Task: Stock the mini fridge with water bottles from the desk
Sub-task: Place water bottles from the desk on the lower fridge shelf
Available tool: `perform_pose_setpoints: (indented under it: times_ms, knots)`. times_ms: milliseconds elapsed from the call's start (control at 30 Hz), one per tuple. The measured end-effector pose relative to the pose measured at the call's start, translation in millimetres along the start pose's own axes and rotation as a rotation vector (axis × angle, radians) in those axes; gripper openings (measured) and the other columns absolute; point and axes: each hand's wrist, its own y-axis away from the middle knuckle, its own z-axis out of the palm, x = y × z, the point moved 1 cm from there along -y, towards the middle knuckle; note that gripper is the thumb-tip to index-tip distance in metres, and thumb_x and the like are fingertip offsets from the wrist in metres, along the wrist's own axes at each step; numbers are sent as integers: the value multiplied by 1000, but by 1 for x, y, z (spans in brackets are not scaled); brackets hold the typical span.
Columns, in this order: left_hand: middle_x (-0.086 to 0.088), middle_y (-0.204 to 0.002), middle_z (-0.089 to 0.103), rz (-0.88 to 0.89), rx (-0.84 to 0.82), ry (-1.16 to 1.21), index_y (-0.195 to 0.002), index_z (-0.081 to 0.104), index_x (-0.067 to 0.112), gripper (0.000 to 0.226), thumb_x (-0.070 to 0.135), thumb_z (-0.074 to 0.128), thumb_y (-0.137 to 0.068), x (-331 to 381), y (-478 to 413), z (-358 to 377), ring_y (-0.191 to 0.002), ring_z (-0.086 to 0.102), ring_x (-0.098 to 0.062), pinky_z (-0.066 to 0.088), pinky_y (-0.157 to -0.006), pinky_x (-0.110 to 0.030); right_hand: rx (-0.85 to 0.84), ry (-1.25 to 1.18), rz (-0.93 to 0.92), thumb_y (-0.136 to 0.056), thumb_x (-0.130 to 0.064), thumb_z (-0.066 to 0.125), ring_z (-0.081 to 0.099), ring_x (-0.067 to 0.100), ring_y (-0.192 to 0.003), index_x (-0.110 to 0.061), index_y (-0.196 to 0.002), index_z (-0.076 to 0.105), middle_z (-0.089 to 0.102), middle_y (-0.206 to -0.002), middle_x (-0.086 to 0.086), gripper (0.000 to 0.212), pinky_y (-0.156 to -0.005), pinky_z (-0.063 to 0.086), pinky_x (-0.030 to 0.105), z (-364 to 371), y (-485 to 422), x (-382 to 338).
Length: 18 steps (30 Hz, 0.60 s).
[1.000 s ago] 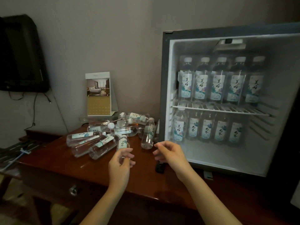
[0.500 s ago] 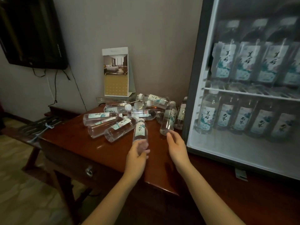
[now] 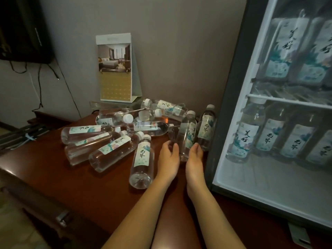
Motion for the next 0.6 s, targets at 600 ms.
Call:
perform_pose_setpoints:
  times_ms: [600]
  knots:
    - [-1, -97, 67, -31, 32, -284, -106, 57, 17, 53, 63, 49, -81, -19, -8, -6, -91, 64, -20, 52, -86, -41, -70, -118, -10, -101, -21, 37, 54, 16, -108, -25, -144, 31, 45, -139, 3, 43, -86, 48, 30, 0, -6, 5]
